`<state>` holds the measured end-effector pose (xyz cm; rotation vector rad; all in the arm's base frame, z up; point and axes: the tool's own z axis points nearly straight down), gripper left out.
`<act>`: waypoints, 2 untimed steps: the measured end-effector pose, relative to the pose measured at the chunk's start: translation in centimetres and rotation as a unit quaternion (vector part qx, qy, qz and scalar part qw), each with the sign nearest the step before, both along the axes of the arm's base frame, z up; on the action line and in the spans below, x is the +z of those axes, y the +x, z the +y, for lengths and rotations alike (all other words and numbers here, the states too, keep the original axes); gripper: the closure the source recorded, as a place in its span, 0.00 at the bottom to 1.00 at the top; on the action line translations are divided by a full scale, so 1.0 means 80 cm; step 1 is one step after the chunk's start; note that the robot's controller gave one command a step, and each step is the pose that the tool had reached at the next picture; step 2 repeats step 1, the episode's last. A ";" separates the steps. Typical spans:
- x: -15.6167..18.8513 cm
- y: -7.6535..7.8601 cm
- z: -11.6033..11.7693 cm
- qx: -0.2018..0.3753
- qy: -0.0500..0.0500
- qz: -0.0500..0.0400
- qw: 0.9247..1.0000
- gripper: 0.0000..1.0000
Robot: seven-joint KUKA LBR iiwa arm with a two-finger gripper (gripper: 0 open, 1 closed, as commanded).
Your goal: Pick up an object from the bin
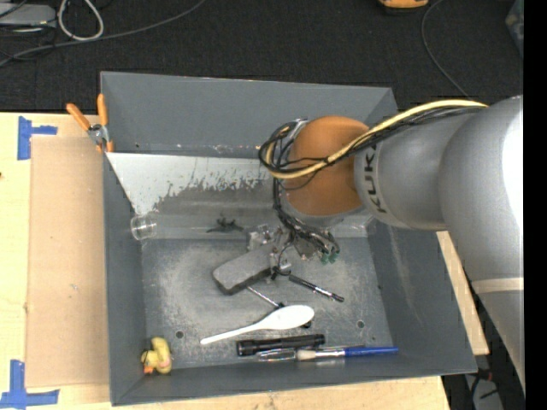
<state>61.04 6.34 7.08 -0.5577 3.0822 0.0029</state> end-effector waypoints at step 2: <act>0.000 0.000 0.000 0.000 0.000 0.000 1.000 1.00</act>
Offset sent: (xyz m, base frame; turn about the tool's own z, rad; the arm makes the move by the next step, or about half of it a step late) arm -0.0001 0.0000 0.0968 -0.0004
